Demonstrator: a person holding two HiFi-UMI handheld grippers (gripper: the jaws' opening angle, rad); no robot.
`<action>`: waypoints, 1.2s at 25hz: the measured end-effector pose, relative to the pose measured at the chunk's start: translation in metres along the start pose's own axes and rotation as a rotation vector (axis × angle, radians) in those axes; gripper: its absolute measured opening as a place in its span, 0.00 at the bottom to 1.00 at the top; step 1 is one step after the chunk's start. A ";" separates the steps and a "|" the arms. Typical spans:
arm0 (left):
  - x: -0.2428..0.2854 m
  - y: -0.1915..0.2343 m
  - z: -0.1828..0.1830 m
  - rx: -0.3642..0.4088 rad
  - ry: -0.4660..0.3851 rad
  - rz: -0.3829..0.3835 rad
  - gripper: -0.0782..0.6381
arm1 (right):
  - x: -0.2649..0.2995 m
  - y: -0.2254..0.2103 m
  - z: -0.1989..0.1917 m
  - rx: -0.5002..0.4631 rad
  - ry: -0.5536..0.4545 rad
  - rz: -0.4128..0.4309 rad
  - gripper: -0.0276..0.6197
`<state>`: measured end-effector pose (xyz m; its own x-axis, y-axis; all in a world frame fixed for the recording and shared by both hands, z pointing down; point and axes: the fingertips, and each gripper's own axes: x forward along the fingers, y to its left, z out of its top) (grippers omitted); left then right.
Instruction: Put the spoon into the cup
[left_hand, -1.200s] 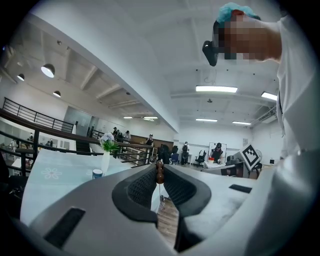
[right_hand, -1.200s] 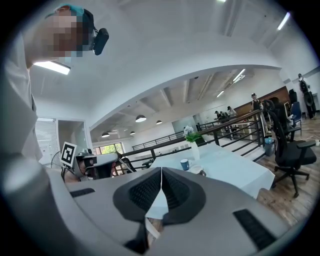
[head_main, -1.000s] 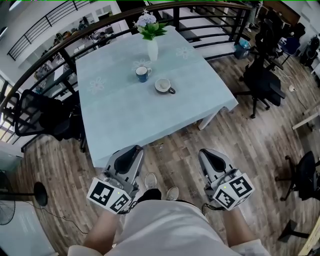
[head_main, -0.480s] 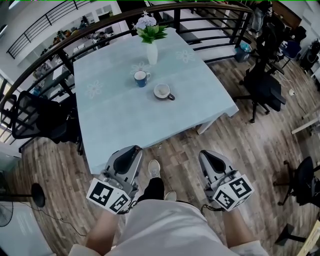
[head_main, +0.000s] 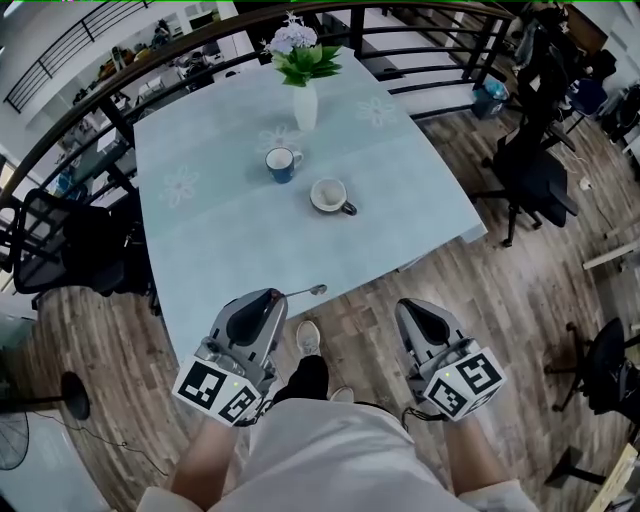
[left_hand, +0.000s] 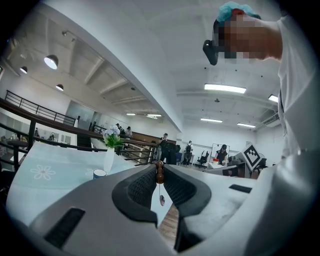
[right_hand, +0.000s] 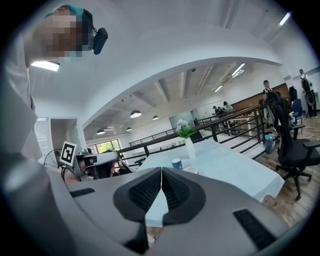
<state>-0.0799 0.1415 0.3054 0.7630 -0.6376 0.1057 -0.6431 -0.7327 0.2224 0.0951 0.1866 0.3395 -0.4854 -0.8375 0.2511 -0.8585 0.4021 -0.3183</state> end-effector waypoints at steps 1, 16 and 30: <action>0.005 0.009 0.001 -0.002 0.003 -0.001 0.19 | 0.009 -0.003 0.002 0.001 0.002 0.000 0.08; 0.079 0.127 0.015 -0.050 0.049 -0.042 0.19 | 0.139 -0.035 0.029 0.035 0.061 -0.037 0.08; 0.115 0.197 0.021 -0.093 0.054 -0.078 0.19 | 0.217 -0.048 0.052 0.016 0.093 -0.072 0.08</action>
<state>-0.1206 -0.0814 0.3414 0.8143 -0.5643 0.1360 -0.5751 -0.7526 0.3206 0.0399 -0.0340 0.3620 -0.4368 -0.8258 0.3568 -0.8891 0.3360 -0.3109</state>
